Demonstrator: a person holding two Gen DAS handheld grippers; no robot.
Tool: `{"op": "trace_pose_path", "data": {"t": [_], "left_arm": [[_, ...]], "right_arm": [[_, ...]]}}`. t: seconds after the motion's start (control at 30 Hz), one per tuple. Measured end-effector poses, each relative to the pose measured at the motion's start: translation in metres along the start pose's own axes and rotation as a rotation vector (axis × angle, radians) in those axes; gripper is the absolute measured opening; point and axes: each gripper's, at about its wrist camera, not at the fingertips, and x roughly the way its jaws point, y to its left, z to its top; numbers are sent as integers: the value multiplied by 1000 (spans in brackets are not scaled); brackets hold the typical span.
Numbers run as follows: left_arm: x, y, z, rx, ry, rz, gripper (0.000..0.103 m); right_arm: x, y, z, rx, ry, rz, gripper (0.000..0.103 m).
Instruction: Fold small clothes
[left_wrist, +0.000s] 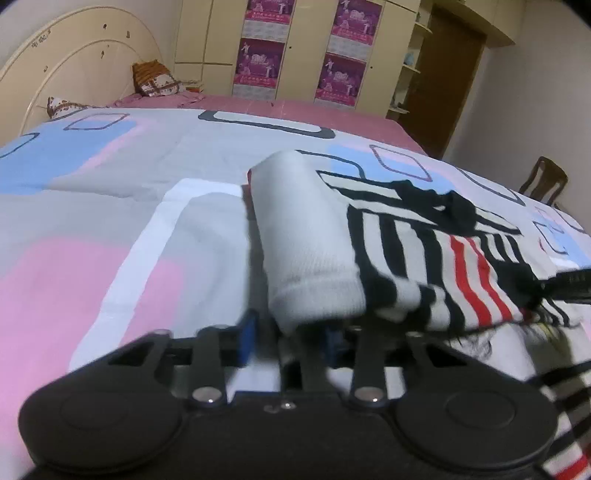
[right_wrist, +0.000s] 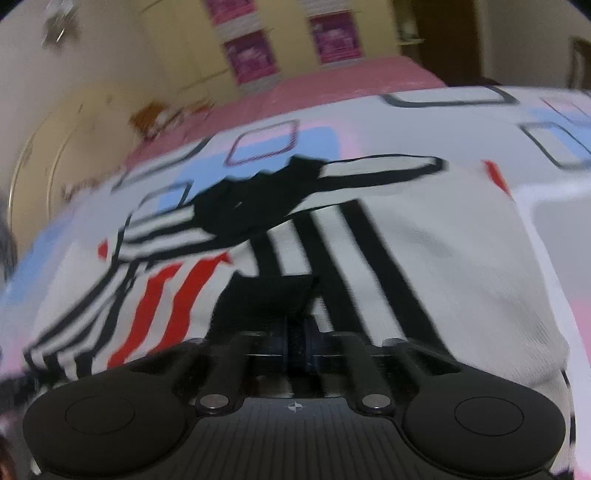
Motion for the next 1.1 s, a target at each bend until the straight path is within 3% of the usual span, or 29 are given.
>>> {"op": "trace_pose_path", "data": {"t": [0.03,0.1,0.23,0.27,0.37,0.63,0.9,0.93,1.0,1.03,1.07,1.1], "left_arm": [[0,-1,1,11,10,5,23],[2,1,1,15,25,0,22],[2,4,0,22,41,-17,21],[4,1,0,28,43,-16,21],[5,1,2,38,52,-18,21],[6,1,5,54,71,-28,21],[10,-3,11,107,105,-31,21],[9,-2,12,117,110,-41,26],[-2,2,11,106,85,-51,48],[-13,4,10,99,50,-37,66],[-28,4,7,102,-3,-40,67],[-40,2,6,104,-47,-58,64]], "right_arm": [[0,6,2,-48,-4,-11,6],[-12,15,10,-113,-53,-18,5],[-76,13,33,-110,-310,-84,5],[-80,9,34,-121,-320,-106,5],[-54,-5,26,-142,-181,-133,5],[-41,-19,-8,-100,-132,-145,5],[-26,-24,-22,-62,-54,-155,5],[-25,-25,-22,-59,-48,-154,5],[-33,-26,-21,-43,-64,-144,6],[-42,-28,-20,-32,-88,-149,10],[-52,-28,-20,-30,-119,-167,24],[-63,-28,-20,-32,-153,-167,25]]}}
